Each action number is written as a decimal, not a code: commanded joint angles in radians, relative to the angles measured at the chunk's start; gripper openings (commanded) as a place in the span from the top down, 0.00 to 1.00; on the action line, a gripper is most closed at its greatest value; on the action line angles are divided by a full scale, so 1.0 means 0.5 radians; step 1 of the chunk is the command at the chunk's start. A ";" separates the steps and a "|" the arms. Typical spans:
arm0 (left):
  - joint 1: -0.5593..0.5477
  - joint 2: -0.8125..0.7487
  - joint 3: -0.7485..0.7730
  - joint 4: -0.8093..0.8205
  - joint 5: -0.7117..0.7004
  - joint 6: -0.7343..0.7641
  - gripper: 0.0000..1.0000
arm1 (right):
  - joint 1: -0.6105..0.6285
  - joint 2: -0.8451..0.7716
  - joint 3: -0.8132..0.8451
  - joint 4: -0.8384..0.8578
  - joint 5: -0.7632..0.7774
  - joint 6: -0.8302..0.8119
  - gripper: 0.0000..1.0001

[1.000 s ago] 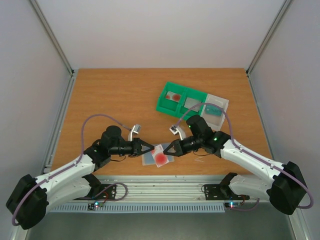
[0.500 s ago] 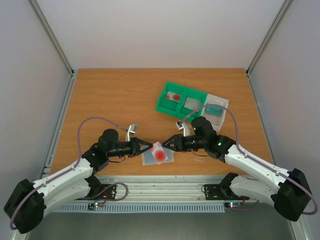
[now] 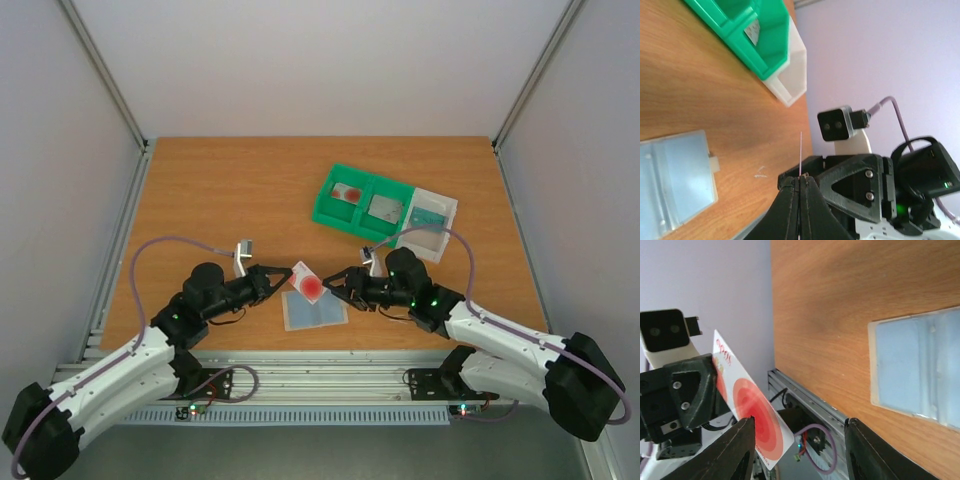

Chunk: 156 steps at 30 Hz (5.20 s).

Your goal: Take the credit cards out of the card holder

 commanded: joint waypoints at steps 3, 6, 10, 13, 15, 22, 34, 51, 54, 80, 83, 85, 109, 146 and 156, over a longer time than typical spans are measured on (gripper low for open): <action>-0.005 -0.055 0.021 -0.003 -0.290 -0.025 1.00 | 0.082 0.145 -0.118 0.675 0.127 0.331 0.50; -0.006 -0.049 0.001 0.033 -0.332 -0.037 1.00 | 0.118 0.273 -0.121 0.843 0.108 0.365 0.53; -0.007 -0.044 -0.030 0.067 -0.363 -0.062 1.00 | 0.141 0.452 -0.174 1.186 0.086 0.453 0.61; -0.007 -0.039 -0.052 0.077 -0.391 -0.080 1.00 | 0.141 0.601 -0.235 1.447 0.085 0.537 0.67; -0.006 -0.034 -0.056 0.079 -0.404 -0.093 1.00 | 0.141 0.690 -0.266 1.588 0.082 0.579 0.72; -0.006 -0.009 -0.062 0.090 -0.400 -0.088 1.00 | 0.141 0.928 -0.348 1.985 0.094 0.682 0.91; -0.008 -0.003 -0.102 0.102 -0.400 -0.126 1.00 | 0.141 0.984 -0.370 2.133 0.105 0.702 0.81; -0.007 -0.082 -0.093 -0.060 -0.426 -0.107 0.68 | 0.141 0.608 -0.280 1.468 0.125 0.422 0.99; -0.006 -0.130 -0.053 -0.196 -0.431 -0.067 0.43 | 0.137 0.529 -0.226 1.232 0.121 0.308 0.99; -0.006 -0.225 0.263 -1.167 -0.385 0.531 0.01 | -0.505 0.515 0.895 -0.847 0.130 -0.929 0.99; -0.008 -0.226 0.286 -1.238 -0.392 0.577 0.01 | -0.595 0.655 1.035 -0.958 0.128 -1.023 0.99; -0.007 -0.224 0.300 -1.281 -0.400 0.620 0.01 | -0.658 0.738 1.102 -0.977 0.102 -1.048 0.99; -0.007 -0.255 0.356 -1.416 -0.380 0.741 0.00 | -0.847 1.902 2.314 -1.448 0.291 -1.174 0.99; -0.008 -0.194 0.335 -1.399 -0.363 0.724 0.01 | -0.936 2.595 3.076 -1.696 0.369 -1.176 0.96; -0.008 -0.189 0.336 -1.400 -0.360 0.723 0.01 | -0.936 2.611 3.094 -1.680 0.424 -1.152 0.90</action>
